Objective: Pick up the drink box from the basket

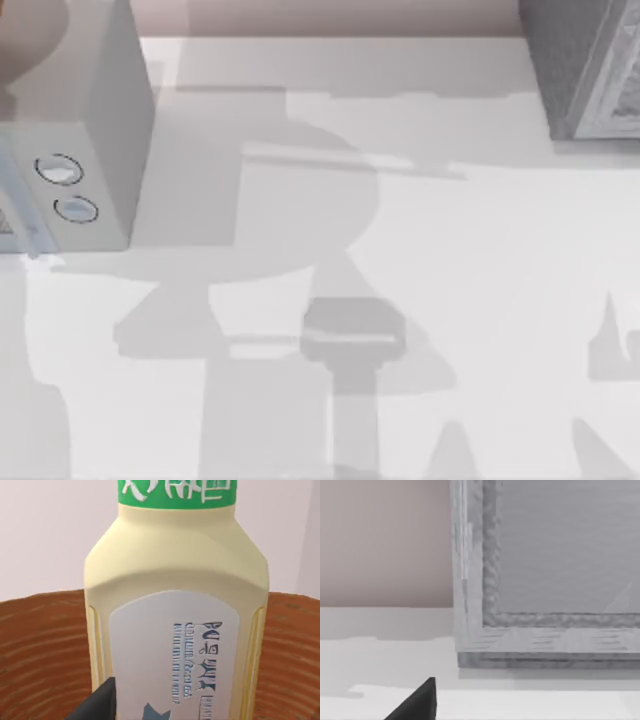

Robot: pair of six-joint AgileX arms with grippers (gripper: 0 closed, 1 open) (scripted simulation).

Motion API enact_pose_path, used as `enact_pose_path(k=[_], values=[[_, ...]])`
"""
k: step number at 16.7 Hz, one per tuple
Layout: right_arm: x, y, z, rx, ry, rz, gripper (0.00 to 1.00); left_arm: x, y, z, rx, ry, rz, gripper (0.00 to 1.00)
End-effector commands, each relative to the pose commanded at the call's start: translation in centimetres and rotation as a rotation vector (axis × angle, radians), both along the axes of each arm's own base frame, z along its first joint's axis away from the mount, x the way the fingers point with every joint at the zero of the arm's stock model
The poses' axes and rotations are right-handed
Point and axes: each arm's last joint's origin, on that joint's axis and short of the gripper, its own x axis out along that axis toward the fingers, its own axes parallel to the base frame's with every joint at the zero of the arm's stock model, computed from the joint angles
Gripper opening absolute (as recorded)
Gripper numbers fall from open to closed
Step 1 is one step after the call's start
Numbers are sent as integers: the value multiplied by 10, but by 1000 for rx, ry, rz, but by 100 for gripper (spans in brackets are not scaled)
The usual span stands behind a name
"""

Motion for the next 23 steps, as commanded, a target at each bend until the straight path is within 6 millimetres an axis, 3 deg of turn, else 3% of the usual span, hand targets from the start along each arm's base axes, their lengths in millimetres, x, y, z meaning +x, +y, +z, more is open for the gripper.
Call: enact_pose_path(k=[3,6,12,23], values=[[0,0,0,0,0,0,100,24,16,-2,-1,1,-1,100],[0,0,0,0,0,0,100,34,24,-2,1,-4,0,100],[0,0,0,0,0,0,100,35,23,1,5,-13,-1,100],[0,0,0,0,0,0,100,84,23,-3,1,-4,0,100]])
